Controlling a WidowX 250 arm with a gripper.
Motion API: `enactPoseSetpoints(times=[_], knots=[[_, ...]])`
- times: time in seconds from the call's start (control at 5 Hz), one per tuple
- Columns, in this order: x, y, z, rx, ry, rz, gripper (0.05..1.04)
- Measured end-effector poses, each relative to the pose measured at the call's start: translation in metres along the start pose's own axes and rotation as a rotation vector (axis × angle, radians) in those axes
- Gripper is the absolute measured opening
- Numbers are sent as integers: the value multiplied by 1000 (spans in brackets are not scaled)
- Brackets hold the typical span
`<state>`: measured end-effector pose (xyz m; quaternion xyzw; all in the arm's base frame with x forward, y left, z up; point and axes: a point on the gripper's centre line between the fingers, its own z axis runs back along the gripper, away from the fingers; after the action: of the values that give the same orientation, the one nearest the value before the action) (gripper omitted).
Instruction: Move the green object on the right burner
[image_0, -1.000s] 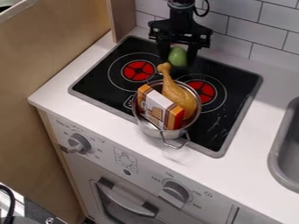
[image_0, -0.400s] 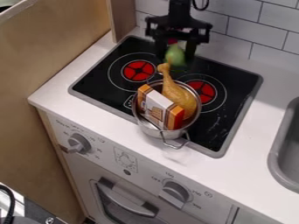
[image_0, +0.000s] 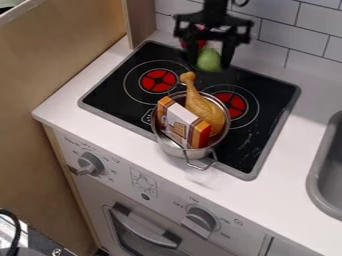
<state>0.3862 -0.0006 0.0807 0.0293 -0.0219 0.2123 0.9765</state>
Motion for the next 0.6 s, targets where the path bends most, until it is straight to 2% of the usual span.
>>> enactPoseSetpoints(times=[0.4, 0.6], knots=[[-31, -23, -5, 21, 36, 55, 679], [-39, -30, -3, 14, -4, 63, 679]])
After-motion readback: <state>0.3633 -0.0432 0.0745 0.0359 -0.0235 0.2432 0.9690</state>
